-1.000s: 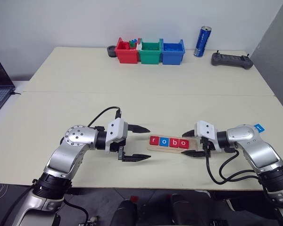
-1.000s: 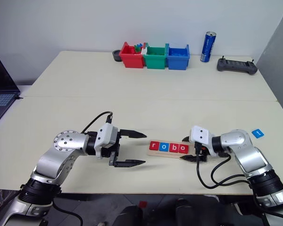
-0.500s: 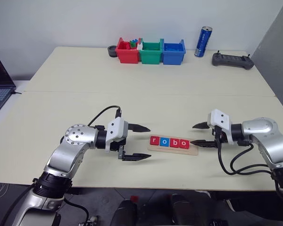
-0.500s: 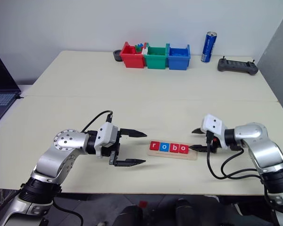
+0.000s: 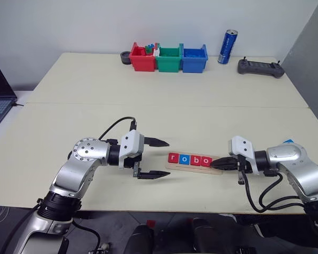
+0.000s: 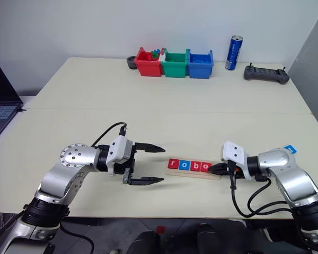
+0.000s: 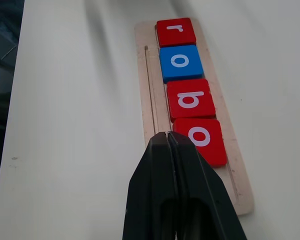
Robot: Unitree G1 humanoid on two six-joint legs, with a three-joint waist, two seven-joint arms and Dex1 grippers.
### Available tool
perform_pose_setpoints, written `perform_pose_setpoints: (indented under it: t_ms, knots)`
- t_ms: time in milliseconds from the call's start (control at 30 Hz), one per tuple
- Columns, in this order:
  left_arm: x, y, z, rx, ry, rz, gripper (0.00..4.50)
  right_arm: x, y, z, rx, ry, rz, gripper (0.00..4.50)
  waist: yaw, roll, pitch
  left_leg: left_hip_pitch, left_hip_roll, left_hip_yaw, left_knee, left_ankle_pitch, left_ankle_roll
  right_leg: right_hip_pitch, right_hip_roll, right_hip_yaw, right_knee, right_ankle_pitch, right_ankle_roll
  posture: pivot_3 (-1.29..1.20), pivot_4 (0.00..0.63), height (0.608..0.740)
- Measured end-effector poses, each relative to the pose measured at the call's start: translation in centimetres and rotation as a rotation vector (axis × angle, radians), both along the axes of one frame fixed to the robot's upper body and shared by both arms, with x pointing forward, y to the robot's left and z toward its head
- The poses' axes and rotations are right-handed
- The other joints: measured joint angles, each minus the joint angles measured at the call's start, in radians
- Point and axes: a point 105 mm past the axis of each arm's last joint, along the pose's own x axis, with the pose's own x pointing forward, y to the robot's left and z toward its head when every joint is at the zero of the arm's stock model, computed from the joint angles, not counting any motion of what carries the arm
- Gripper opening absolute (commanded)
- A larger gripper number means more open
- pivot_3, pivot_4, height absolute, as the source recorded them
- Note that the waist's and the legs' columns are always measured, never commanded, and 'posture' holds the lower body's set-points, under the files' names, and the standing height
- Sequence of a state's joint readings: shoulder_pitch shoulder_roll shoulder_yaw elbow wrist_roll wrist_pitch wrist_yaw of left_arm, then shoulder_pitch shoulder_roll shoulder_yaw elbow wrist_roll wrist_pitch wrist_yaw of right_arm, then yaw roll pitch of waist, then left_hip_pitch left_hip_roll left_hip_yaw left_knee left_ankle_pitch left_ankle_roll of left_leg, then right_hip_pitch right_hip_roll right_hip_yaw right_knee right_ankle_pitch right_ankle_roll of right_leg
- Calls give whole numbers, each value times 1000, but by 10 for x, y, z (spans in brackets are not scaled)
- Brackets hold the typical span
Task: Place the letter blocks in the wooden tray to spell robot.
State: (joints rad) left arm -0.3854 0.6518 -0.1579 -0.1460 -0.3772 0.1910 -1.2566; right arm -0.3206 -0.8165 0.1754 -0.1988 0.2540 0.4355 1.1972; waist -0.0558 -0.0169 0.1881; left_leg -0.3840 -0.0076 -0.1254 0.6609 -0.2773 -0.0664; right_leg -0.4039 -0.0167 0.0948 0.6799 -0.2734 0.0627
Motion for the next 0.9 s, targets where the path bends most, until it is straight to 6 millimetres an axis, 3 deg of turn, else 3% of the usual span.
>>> perform_pose_setpoints:
  t_ms: [367, 900]
  knots:
    - [1, -1, 3, 0, -9, -3, 4500, 3, 2, -14, -62, -32, 16, 52, 0, 0, 0, 0, 0, 0, 0, 0, 0, 0, 0, 0, 0, 0, 0, 0, 150, 740]
    - [1, -1, 3, -1, -12, -3, 4500, 5, -4, -8, -48, 16, -8, 52, 0, 0, 0, 0, 0, 0, 0, 0, 0, 0, 0, 0, 0, 0, 0, 0, 150, 740]
